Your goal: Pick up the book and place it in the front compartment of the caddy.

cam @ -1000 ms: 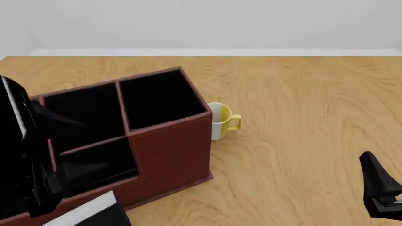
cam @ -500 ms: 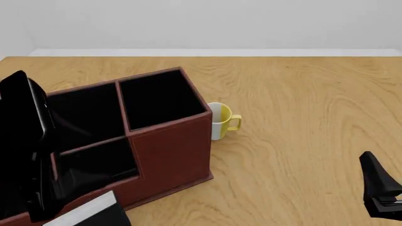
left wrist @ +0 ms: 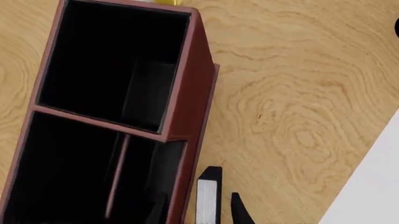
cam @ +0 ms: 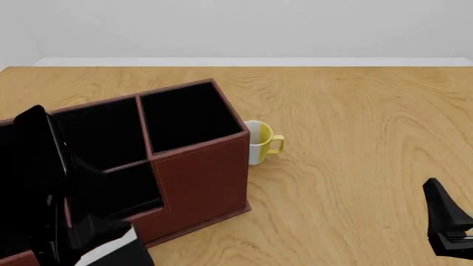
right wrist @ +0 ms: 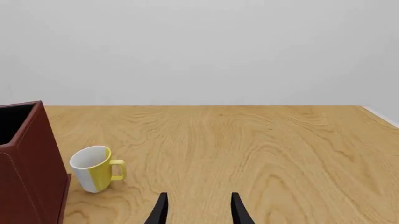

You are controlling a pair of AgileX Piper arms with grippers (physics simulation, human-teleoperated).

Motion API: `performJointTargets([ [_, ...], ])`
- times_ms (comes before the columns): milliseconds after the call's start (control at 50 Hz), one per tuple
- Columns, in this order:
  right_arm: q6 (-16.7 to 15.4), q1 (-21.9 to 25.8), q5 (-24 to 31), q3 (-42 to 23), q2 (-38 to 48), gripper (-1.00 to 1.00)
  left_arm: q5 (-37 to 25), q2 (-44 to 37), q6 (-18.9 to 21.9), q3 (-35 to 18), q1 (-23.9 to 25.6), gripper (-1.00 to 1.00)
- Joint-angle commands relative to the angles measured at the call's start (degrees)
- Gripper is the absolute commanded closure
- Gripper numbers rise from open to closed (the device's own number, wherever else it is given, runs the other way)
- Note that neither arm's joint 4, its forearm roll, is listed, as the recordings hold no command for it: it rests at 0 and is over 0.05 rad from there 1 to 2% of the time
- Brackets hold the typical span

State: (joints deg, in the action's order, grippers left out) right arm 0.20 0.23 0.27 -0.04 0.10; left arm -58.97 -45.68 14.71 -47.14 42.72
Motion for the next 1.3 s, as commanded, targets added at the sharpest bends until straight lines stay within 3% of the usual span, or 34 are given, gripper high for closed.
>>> performJointTargets([
  [20,0.0,0.0,0.0,0.0,0.0,-1.00,0.6,0.5,-1.3,3.0,0.5,-1.00],
  [420,0.0,0.0,0.0,0.0,0.0,-1.00,0.8,2.3,1.3,7.4,-2.6,-1.00],
  [1060,0.0,0.0,0.0,0.0,0.0,-1.00,5.0,3.1,-0.9,14.8,-2.3,-1.00],
  [1160,0.0,0.0,-0.1,0.0,0.1,-1.00,5.2,4.2,1.5,16.8,-4.2,-1.00],
  [1300,0.0,0.0,0.0,0.0,0.0,-1.00,5.7,4.5,1.5,18.2,-4.6,-1.00],
])
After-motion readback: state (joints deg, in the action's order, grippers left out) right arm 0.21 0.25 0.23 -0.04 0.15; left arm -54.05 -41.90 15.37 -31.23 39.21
